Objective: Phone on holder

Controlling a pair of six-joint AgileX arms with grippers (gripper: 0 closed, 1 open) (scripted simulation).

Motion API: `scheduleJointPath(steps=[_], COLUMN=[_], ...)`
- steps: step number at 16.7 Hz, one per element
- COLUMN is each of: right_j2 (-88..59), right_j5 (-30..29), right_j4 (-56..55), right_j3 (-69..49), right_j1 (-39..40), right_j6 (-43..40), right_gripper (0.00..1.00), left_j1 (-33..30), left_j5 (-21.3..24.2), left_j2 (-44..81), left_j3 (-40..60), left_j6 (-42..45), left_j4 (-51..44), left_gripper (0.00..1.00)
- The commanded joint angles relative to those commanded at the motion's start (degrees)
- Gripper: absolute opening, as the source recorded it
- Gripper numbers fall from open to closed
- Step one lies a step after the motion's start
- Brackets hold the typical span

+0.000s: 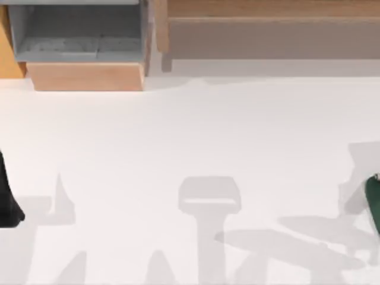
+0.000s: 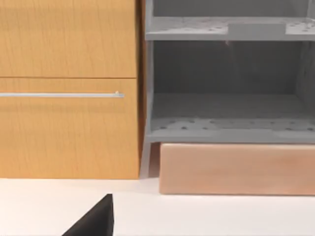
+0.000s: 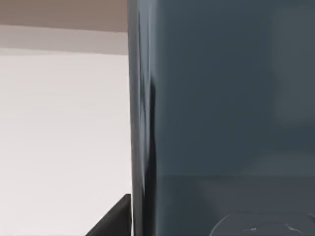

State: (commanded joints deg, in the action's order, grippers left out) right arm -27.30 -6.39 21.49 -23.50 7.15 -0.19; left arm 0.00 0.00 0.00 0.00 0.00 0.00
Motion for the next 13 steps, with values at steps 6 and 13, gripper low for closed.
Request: scheduleJointPath(steps=[6, 13], right_j2=[-6.0, -6.0], right_j5=[1.3, 1.3], right_j4=[-6.4, -6.4], right_j3=[0.9, 0.9], right_j1=[-1.2, -1.2], right_j6=[1.7, 1.7], right_gripper=[0.00, 0.30], left_j1=[0.0, 0.0], left_j5=[0.0, 0.0], left_j2=[0.0, 0.0], left_j3=[0.0, 0.0], left_j6=[0.0, 0.0], left_j4=[0.0, 0.0], left_gripper=[1.00, 1.00])
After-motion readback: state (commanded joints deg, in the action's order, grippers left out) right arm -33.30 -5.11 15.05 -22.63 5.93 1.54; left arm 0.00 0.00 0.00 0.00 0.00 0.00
